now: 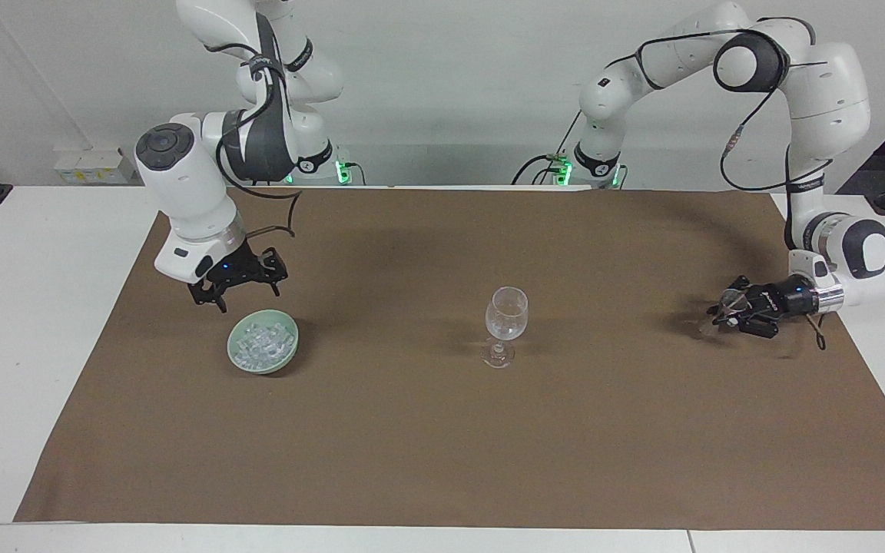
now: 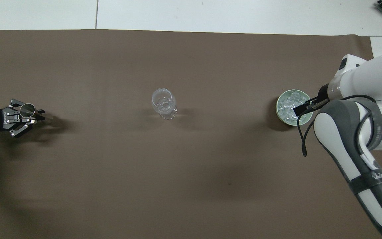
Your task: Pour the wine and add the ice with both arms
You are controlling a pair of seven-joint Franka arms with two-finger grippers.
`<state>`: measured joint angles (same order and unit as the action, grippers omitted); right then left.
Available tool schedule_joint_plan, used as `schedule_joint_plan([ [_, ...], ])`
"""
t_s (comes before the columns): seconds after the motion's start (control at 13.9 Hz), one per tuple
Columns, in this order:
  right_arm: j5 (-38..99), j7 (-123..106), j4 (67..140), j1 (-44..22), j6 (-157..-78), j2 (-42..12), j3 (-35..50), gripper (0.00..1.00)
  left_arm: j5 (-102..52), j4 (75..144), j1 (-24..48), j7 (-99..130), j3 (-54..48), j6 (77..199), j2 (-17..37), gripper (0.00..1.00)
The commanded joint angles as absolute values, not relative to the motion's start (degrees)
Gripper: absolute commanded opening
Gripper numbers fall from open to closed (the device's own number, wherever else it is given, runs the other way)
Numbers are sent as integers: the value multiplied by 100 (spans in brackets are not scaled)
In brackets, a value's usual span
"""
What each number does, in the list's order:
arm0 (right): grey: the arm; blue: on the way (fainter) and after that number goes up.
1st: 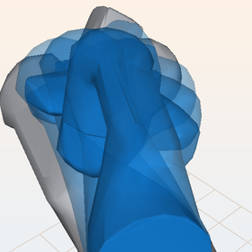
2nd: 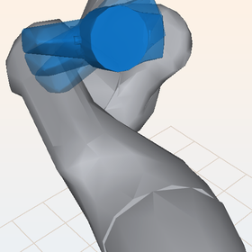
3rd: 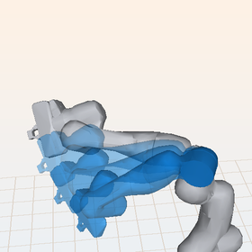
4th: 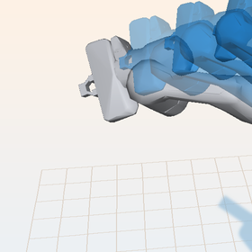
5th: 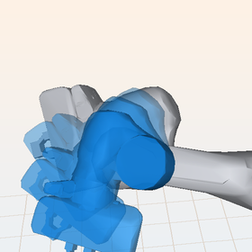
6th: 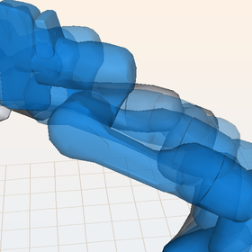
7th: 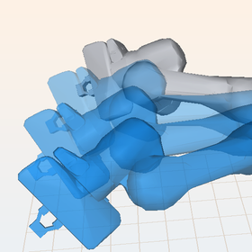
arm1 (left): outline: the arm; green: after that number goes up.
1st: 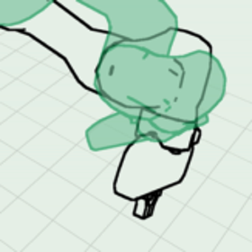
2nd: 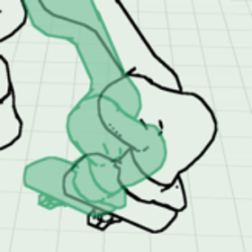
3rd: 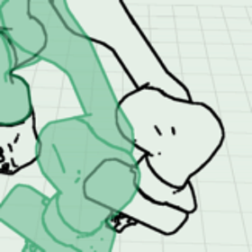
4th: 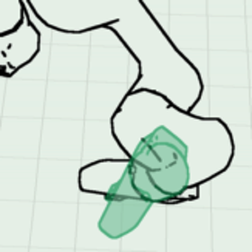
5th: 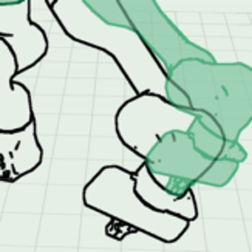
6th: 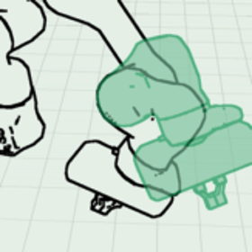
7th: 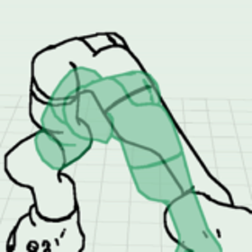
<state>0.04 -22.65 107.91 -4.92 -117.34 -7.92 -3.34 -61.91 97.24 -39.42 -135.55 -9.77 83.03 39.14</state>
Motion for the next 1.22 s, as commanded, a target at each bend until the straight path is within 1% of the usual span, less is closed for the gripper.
schedule_joint_plan([
  [0.0, 114, -2750, 11134, -466, -12179, -809, -343, 100, -6389, 9712, -4017, -13693, -1055, 8174, 4139, 0],
  [0.07, 114, -2934, 11179, -466, -12373, -826, -343, 100, -6442, 9712, -4025, -13693, -1055, 8174, 4183, 0],
  [0.29, 105, -3067, 11267, -457, -12786, -1098, -360, 100, -6478, 9721, -4025, -13693, -1028, 8191, 4210, 1],
  [0.5, 88, -3120, 11268, -448, -13068, -1318, -369, 100, -6443, 9721, -4017, -13737, -1020, 8209, 4228, 3],
  [0.65, 79, -3243, 11294, -448, -13192, -1424, -404, 91, -6416, 9721, -4017, -13746, -1020, 8209, 4228, 3],
  [0.79, 70, -3243, 11399, -448, -13289, -1415, -413, 76, -6346, 9703, -4017, -13763, -1011, 8235, 4228, 5],
  [0.86, 62, -3234, 11434, -448, -13289, -1406, -413, 72, -6337, 9703, -4017, -13781, -1011, 8253, 4236, 5],
  [0.93, 62, -3226, 11443, -457, -13298, -1398, -413, 64, -6337, 9703, -4017, -13816, -1011, 8270, 4236, 6],
  [1.0, 62, -3173, 11443, -457, -13307, -1424, -413, 62, -6328, 9703, -4025, -13843, -1011, 8279, 4236, 8],
  [1.15, 62, -3138, 11452, -457, -13517, -1494, -404, 62, -6275, 9686, -4025, -13843, -1011, 8314, 4254, 17],
])
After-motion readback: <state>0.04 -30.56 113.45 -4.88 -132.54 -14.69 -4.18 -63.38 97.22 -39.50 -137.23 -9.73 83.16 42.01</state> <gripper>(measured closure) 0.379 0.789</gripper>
